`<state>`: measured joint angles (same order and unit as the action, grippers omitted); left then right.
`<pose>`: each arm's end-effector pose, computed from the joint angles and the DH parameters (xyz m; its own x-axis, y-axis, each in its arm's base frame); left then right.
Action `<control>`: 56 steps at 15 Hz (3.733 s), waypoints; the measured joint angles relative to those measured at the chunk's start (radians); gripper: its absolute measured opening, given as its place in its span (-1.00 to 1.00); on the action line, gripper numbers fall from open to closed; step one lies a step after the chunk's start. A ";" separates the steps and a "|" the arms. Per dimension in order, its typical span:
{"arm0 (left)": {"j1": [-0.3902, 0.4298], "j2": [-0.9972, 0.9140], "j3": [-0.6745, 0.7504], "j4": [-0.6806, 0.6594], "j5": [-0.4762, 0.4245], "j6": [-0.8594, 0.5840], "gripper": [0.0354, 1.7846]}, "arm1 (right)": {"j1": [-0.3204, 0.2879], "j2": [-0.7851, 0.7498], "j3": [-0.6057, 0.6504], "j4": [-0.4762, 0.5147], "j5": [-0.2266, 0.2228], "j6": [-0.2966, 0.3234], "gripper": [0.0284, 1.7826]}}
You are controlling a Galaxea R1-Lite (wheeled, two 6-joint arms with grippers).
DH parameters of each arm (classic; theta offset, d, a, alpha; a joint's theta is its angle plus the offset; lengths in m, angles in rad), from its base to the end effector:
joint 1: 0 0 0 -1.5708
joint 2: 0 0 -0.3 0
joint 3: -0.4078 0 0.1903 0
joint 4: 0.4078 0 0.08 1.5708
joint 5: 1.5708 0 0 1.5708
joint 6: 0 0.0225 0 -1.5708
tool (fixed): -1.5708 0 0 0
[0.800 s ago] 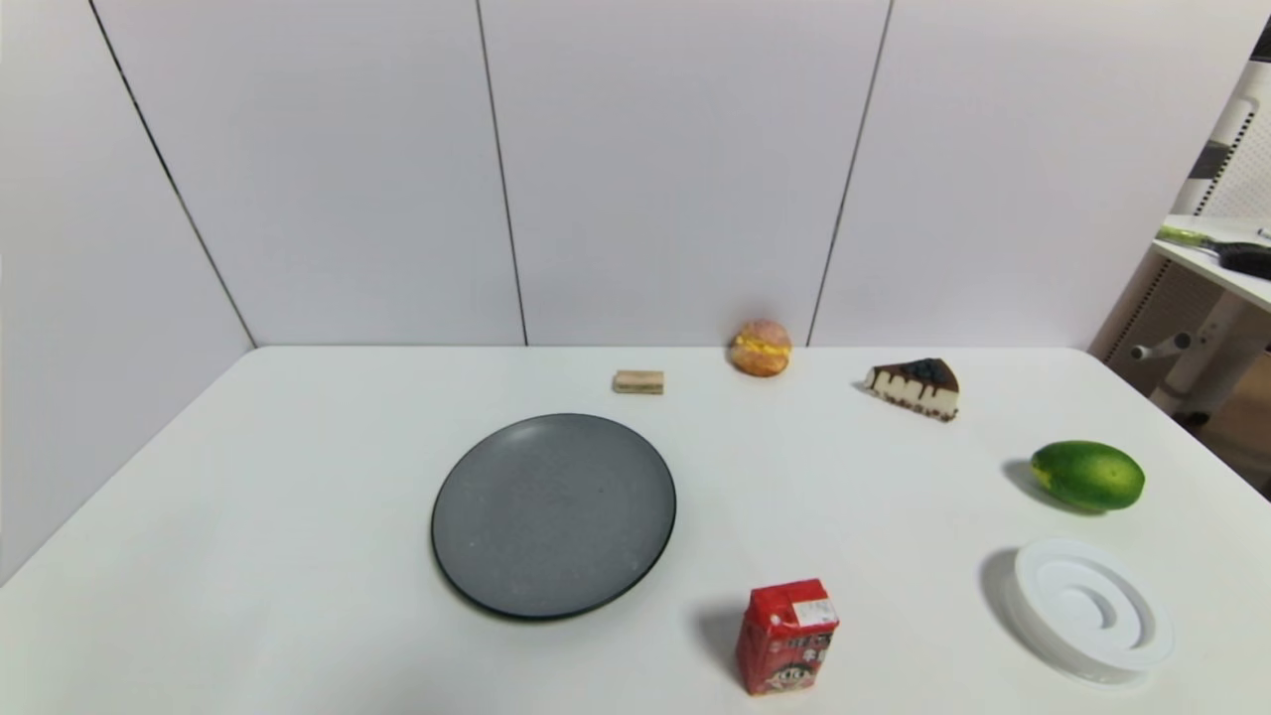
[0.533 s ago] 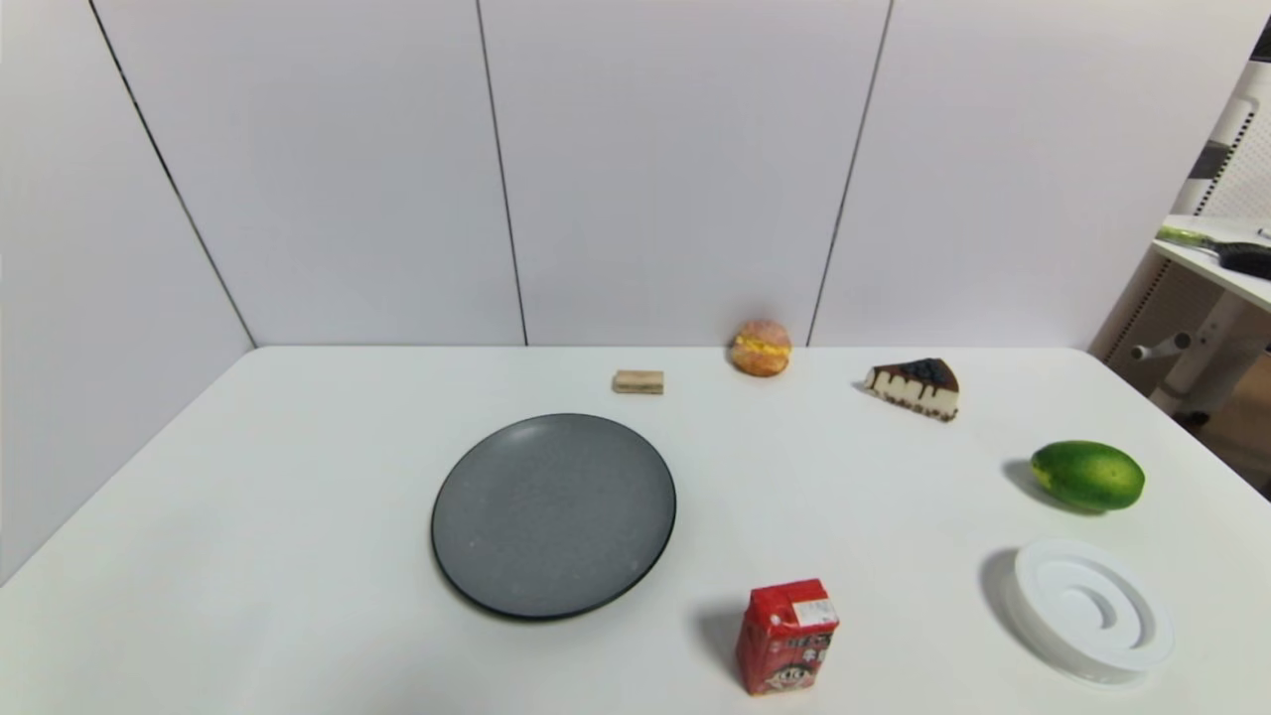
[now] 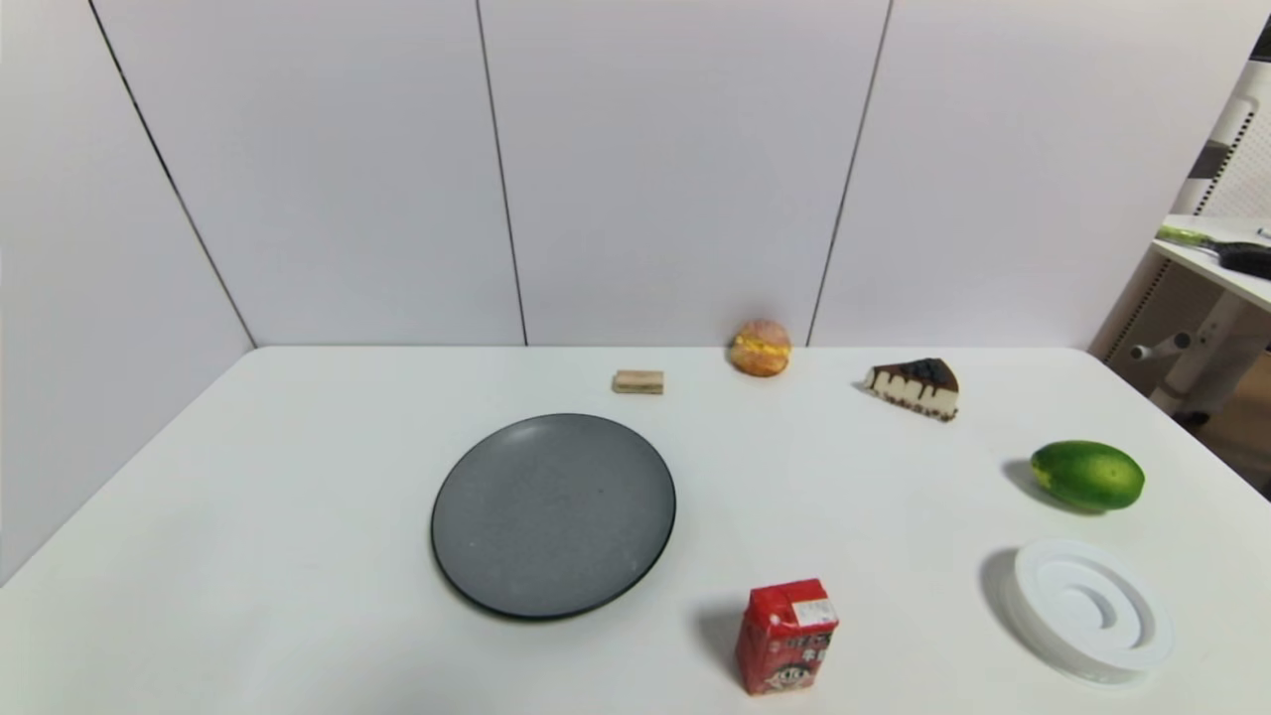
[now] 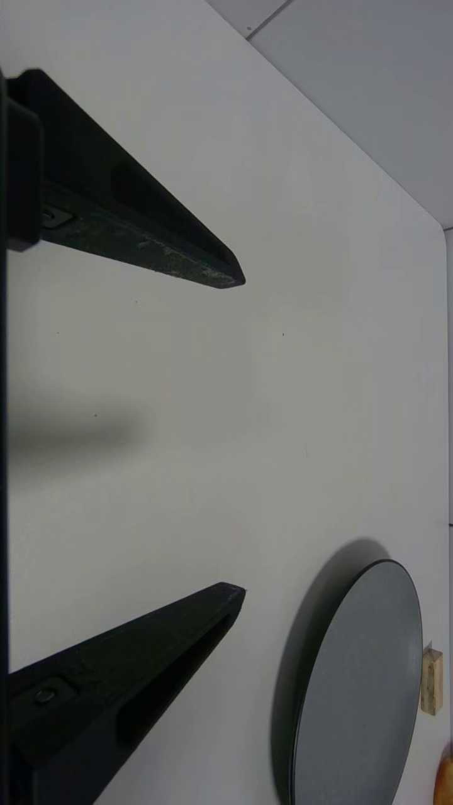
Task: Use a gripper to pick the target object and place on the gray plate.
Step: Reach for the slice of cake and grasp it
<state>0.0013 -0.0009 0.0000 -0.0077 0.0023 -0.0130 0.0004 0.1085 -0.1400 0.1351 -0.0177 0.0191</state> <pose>-0.0229 0.0000 0.0762 1.0000 0.0036 0.0086 -0.0035 0.9999 -0.0130 -0.0241 -0.0004 0.1028 0.9945 -0.0173 -0.1034 0.0192 0.9997 0.0172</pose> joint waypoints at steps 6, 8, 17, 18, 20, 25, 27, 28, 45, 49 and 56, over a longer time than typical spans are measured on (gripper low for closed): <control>0.000 0.000 0.000 0.000 0.000 0.000 0.89 | 0.003 0.469 -0.454 0.060 0.000 0.005 0.92; 0.000 0.000 0.000 0.000 0.000 0.000 0.89 | 0.008 0.678 -0.619 0.061 0.004 0.002 0.92; 0.000 0.000 0.000 0.000 0.000 0.000 0.89 | 0.001 1.483 -1.184 0.061 0.245 -0.187 0.92; 0.000 0.000 0.000 0.000 0.000 0.000 0.89 | -0.007 1.534 -1.198 0.059 0.296 -0.259 0.92; 0.000 0.000 0.000 0.000 0.000 0.000 0.89 | -0.045 1.624 -1.219 0.056 0.454 -0.419 0.92; 0.000 0.000 0.000 0.000 0.000 0.000 0.89 | -0.189 1.824 -1.294 0.071 0.886 -0.865 0.92; 0.000 0.000 0.000 0.000 0.000 0.000 0.89 | -0.216 1.888 -1.336 0.071 0.920 -0.985 0.92; 0.000 0.000 0.000 0.000 0.000 0.000 0.89 | -0.221 1.914 -1.359 0.067 0.923 -1.007 0.92; 0.000 0.000 0.000 0.000 0.000 0.000 0.89 | -0.209 2.197 -1.677 0.243 0.924 -1.036 0.92; 0.000 0.000 0.000 0.000 0.000 0.000 0.89 | -0.203 2.224 -1.684 0.244 0.921 -1.037 0.92; 0.000 0.000 0.000 0.000 0.000 0.000 0.89 | -0.202 2.256 -1.705 0.261 0.865 -1.041 0.92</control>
<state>0.0013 -0.0009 0.0000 -0.0077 0.0023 -0.0134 -0.2015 2.3640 -1.8453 0.3964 0.8474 -1.0223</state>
